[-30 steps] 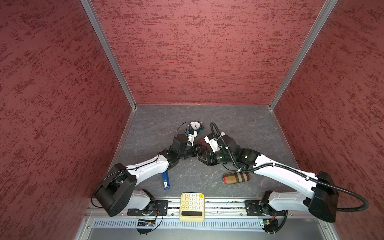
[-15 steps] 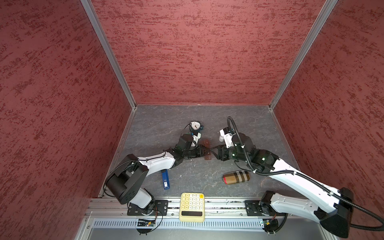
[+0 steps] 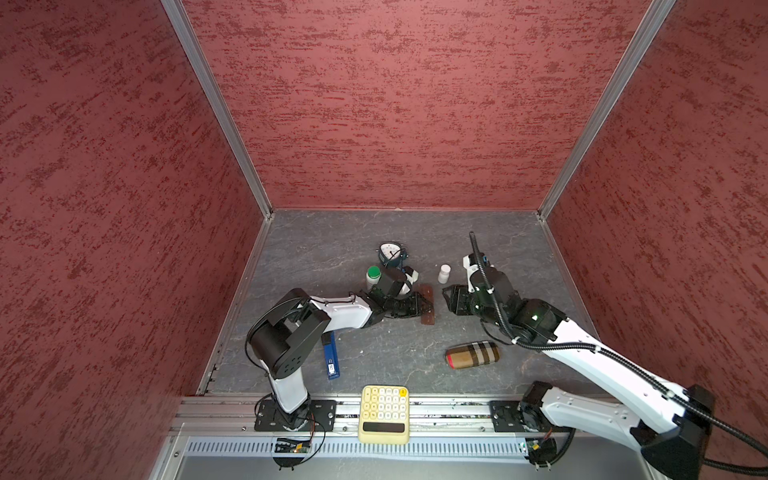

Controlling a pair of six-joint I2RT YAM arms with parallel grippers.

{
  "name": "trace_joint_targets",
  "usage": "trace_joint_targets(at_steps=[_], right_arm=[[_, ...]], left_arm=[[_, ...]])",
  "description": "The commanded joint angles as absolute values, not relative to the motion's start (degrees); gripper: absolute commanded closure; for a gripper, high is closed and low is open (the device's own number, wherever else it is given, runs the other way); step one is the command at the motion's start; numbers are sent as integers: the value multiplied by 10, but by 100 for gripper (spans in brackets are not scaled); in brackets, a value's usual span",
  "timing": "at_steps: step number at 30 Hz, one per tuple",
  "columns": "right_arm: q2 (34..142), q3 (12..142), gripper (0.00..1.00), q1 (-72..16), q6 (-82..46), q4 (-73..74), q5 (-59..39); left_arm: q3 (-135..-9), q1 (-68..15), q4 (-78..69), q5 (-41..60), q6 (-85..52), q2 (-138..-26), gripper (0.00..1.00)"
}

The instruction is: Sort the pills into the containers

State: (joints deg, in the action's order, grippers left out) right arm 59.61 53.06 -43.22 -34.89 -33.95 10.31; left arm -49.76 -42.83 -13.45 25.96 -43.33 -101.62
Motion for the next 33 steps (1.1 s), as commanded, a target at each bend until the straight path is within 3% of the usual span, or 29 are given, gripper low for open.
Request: trace_joint_targets(at_steps=[1, 33], right_arm=[[587, 523, 43, -426, -363, -353, 124], [601, 519, 43, -410, -364, -341, 103]], left_arm=[[-511, -431, -119, 267, -443, -1034, 100], [-542, -424, -99, 264, -460, -1099, 100]])
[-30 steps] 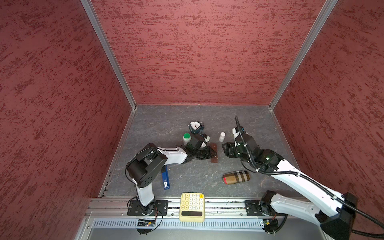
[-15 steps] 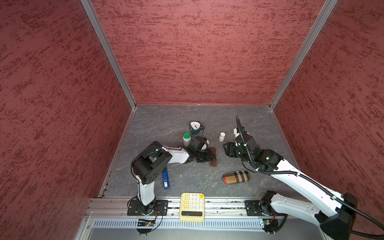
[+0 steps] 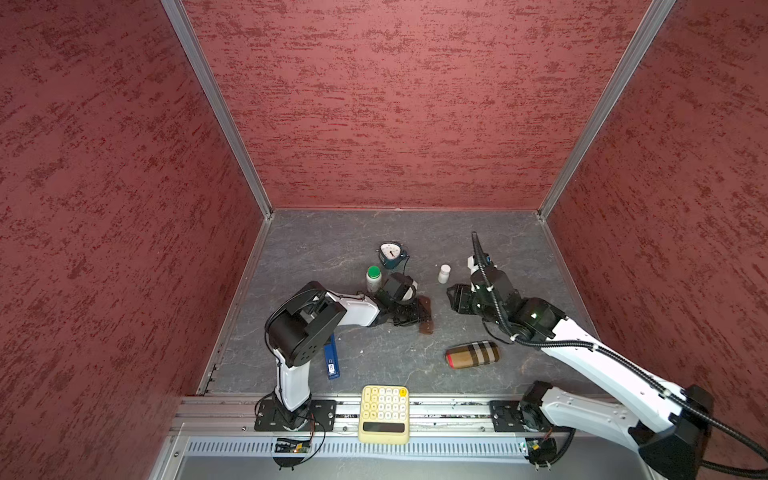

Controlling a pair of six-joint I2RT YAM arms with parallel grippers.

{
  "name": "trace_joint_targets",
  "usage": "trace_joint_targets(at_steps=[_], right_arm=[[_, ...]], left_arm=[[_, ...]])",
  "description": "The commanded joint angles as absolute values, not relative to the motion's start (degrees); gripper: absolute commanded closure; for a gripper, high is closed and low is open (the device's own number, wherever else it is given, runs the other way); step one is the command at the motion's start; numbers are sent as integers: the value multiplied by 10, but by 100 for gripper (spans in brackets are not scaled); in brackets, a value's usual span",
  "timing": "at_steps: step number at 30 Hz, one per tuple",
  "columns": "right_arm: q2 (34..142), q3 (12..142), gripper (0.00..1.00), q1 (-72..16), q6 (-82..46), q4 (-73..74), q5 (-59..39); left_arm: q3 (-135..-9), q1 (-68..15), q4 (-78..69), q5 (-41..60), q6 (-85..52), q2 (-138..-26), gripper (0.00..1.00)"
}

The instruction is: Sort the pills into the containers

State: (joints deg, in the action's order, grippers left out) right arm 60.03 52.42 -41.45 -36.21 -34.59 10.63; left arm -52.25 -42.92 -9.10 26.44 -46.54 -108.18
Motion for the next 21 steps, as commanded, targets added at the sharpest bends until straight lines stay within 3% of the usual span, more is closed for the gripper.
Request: trace_joint_targets(at_steps=[1, 8, 13, 21], right_arm=[[600, 519, 43, -410, -364, -341, 103], [596, 515, 41, -409, -366, -343, 104], [596, 510, 41, -408, -367, -339, 104], [608, 517, 41, -408, -363, -349, 104]], left_arm=[[-549, -423, -95, 266, -456, -1104, 100], [-568, -411, -76, 276, -444, -1126, 100], [-564, -409, -59, 276, -440, -1125, 76], [-558, -403, -49, 275, -432, -1109, 54]])
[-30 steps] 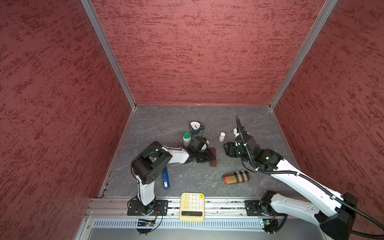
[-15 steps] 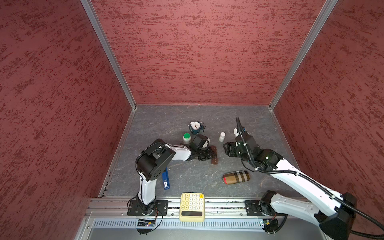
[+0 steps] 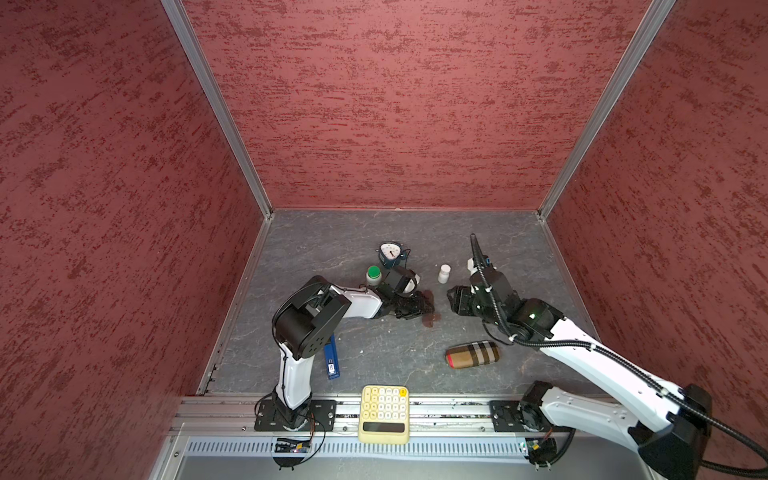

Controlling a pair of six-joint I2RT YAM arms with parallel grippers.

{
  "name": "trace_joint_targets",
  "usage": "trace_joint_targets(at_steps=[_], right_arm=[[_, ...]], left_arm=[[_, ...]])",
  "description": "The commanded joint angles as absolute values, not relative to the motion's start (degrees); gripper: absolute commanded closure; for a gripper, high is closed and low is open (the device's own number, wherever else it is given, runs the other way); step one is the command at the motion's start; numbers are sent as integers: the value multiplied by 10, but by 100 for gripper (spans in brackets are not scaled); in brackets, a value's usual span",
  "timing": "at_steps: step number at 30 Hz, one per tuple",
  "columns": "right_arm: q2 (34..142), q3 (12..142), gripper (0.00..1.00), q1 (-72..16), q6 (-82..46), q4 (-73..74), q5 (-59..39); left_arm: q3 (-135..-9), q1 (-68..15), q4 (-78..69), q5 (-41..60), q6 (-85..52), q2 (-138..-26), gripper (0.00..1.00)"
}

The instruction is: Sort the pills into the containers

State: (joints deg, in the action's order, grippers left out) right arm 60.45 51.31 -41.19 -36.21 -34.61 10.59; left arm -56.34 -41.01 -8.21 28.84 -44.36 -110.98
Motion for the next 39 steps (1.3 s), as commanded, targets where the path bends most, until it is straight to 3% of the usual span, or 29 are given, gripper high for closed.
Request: trace_joint_targets(at_steps=[1, 13, 22, 39], right_arm=[[608, 517, 41, -407, -364, -348, 103], [605, 517, 41, -407, -366, -348, 103], [608, 519, 41, -407, -366, -352, 101], [628, 525, 41, -404, -392, -367, 88]], left_arm=[[-557, -402, -48, 274, -431, -1109, 52], [-551, -394, -13, 254, -414, -1084, 43], [-543, -397, 24, 220, -397, -1019, 29], [-537, -409, 156, 150, -333, -856, 33]])
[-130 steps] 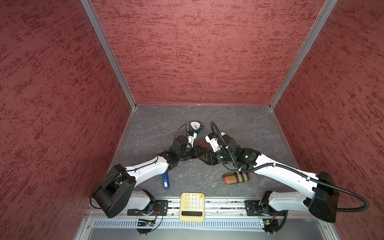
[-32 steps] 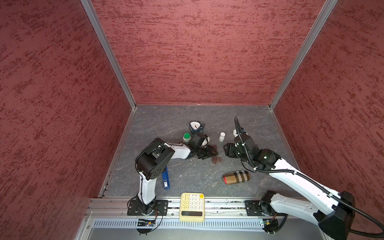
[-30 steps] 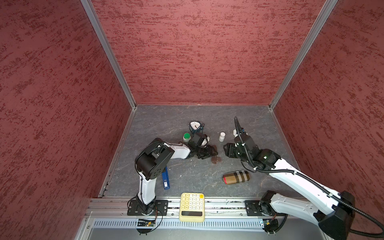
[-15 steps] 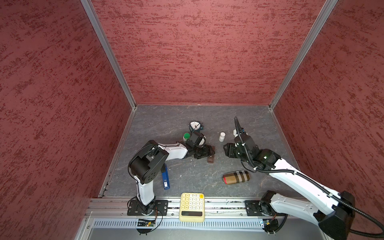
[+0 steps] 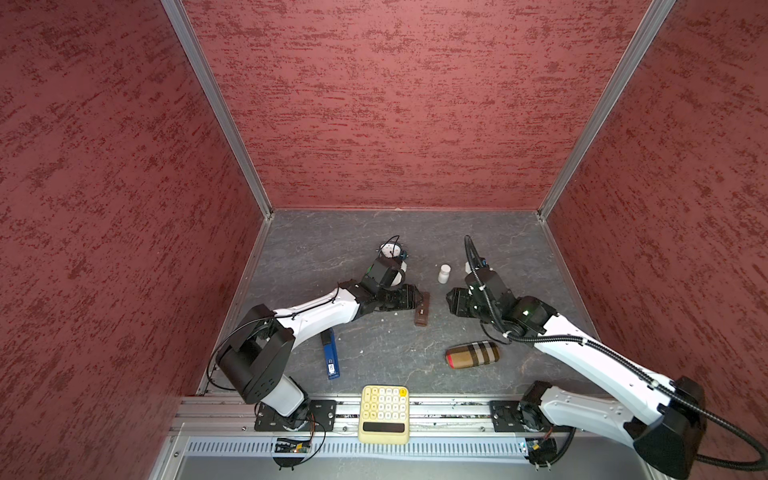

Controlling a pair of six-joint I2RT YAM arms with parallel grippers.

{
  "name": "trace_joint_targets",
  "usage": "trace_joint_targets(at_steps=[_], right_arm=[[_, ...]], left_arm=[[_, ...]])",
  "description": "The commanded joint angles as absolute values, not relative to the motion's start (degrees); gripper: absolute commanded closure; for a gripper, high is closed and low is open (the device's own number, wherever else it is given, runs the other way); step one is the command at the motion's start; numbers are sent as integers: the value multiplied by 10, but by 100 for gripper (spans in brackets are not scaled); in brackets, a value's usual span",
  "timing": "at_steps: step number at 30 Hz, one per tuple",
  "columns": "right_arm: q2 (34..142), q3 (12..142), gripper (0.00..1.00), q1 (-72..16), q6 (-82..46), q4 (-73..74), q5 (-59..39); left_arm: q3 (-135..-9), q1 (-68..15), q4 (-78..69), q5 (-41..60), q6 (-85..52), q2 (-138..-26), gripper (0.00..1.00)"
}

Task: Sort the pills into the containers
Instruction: 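Set the red pill organizer flat on the table and open the left gripper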

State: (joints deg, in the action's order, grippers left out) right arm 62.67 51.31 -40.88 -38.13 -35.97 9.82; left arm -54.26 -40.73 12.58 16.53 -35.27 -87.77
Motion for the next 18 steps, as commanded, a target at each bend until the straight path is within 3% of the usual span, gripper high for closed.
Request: trace_joint_targets(at_steps=[1, 12, 18], right_arm=[[629, 525, 42, -404, -392, -366, 87], [637, 527, 42, -403, -394, -363, 73], [636, 527, 42, -403, -392, -367, 74]], left_arm=[[-537, -410, 160, 152, -332, -856, 32], [-587, -441, 186, 158, -326, -953, 30], [-603, -439, 215, 147, -318, -981, 37]])
